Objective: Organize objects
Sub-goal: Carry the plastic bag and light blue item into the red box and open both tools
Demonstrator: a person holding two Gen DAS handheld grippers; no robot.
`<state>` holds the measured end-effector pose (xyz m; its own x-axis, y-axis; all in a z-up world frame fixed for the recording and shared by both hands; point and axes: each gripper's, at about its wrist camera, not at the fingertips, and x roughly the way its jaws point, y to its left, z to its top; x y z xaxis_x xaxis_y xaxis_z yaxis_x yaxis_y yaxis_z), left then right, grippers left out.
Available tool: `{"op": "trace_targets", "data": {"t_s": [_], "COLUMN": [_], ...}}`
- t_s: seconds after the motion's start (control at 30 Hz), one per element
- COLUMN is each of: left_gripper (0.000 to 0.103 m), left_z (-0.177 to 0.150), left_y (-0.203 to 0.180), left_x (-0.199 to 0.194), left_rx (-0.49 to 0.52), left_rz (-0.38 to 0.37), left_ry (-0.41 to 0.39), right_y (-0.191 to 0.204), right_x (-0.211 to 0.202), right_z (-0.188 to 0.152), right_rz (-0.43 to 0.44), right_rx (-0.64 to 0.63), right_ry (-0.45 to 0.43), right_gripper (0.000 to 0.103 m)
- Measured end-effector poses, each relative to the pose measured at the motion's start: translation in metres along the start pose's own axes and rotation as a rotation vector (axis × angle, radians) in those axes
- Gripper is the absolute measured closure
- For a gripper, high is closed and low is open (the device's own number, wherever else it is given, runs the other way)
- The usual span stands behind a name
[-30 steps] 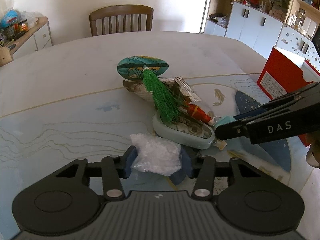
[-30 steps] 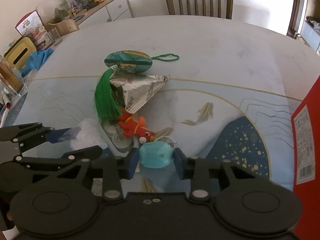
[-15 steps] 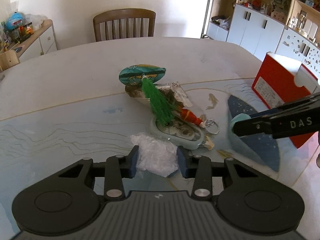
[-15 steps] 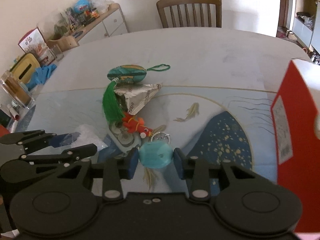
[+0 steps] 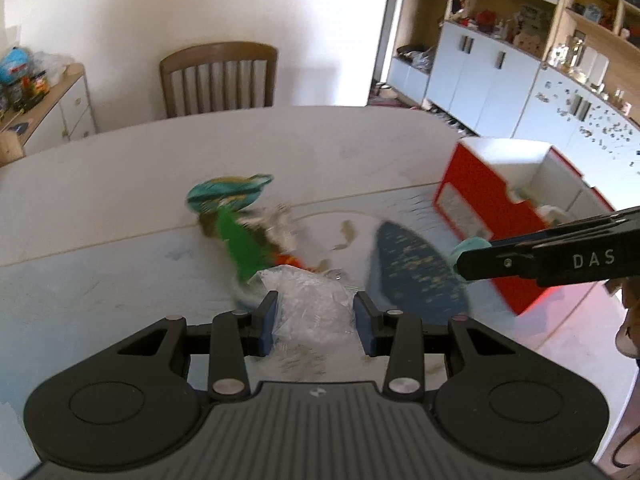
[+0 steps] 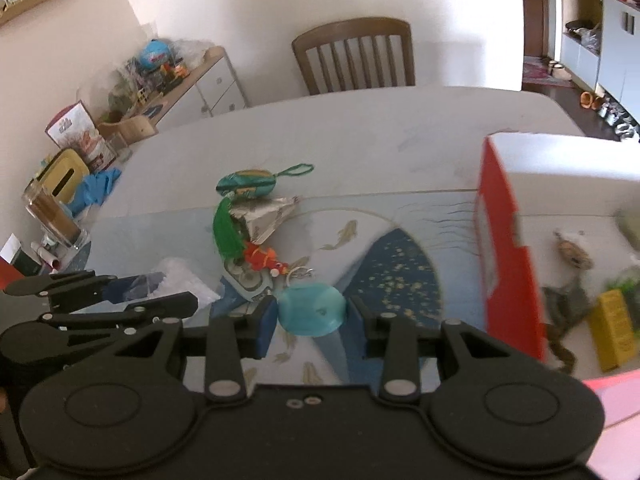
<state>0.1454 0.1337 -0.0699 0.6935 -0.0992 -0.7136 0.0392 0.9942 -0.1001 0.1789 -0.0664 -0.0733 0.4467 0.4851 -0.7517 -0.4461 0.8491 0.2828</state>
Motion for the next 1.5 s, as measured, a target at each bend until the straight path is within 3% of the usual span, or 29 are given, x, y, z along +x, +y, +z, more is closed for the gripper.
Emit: {"op": "trace_targets", "data": {"t_s": [0.3, 0.7, 1.2, 1.5], "left_gripper": [0.064, 0.064, 0.064, 0.064], "left_z": [0.021, 0.037, 0.051, 0.066], "left_y": [-0.058, -0.138, -0.217, -0.256], "left_x": [-0.009, 0.006, 0.042, 0.073], "left_rx": [0.058, 0.133, 0.189, 0.239], "left_rz": [-0.065, -0.108, -0.122, -0.11], "left_ry": [-0.036, -0.044, -0.013, 0.014], "right_y": [-0.031, -0.091, -0.182, -0.23], "right_x": [-0.045, -0.084, -0.108, -0.105], "right_z": [-0.003, -0.009, -0.012, 0.003], "right_rz": [-0.006, -0.04, -0.072, -0.111], "right_rx": [0.027, 0.053, 0.099, 0.1], "right_ry": [-0.055, -0.094, -0.111, -0.106], "right_gripper": [0.066, 0.066, 0.066, 0.066]}}
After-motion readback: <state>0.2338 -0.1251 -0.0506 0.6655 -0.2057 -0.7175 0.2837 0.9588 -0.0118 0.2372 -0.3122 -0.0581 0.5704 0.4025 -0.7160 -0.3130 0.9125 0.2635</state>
